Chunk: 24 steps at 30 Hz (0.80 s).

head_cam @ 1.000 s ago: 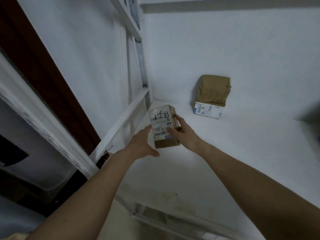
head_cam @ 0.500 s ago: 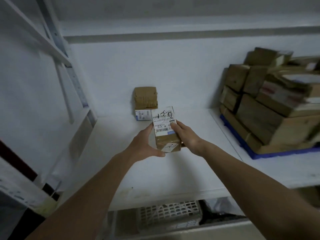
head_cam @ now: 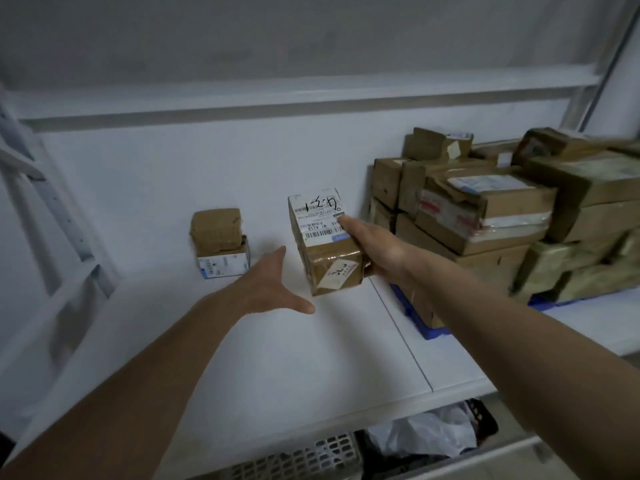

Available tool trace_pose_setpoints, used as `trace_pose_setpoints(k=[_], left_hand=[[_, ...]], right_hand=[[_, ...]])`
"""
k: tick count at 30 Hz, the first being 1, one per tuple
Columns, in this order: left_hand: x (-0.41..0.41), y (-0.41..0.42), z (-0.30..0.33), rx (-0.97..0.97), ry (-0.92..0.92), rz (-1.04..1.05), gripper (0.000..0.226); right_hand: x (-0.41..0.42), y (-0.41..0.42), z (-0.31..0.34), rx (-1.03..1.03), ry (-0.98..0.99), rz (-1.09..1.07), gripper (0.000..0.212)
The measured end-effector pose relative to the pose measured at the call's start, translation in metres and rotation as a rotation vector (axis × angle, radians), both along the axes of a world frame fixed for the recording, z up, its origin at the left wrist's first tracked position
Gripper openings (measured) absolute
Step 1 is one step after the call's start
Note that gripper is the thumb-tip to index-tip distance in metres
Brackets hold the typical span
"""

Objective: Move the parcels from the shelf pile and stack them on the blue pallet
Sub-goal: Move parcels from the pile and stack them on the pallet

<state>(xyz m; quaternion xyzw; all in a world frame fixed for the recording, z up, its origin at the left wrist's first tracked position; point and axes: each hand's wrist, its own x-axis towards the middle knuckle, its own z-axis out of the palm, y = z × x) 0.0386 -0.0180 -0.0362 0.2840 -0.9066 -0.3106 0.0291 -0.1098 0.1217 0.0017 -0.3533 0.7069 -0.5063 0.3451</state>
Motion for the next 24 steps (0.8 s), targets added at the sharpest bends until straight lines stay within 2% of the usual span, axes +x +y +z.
trace_pose_setpoints(k=[4,8,12,18,21,24], left_hand=[[-0.041,0.006,0.027,-0.053,0.009,0.058,0.130],[-0.090,0.016,0.055,-0.078,0.135,0.048,0.137],[-0.137,0.031,0.076,-0.113,0.235,0.036,0.134],[-0.190,0.050,0.093,-0.128,0.319,0.018,0.113],[-0.213,0.049,0.100,-0.086,0.359,0.037,0.104],[-0.237,0.045,0.108,-0.021,0.391,-0.005,0.090]], right_hand=[[-0.048,0.013,0.038,0.005,0.084,-0.011,0.037],[-0.097,0.022,0.071,0.039,0.196,-0.039,0.039],[-0.140,0.027,0.089,0.024,0.205,-0.034,0.043],[-0.186,0.030,0.097,0.018,0.181,-0.013,0.043],[-0.207,0.028,0.101,0.010,0.107,-0.017,0.043],[-0.229,0.022,0.107,0.025,0.137,-0.047,0.046]])
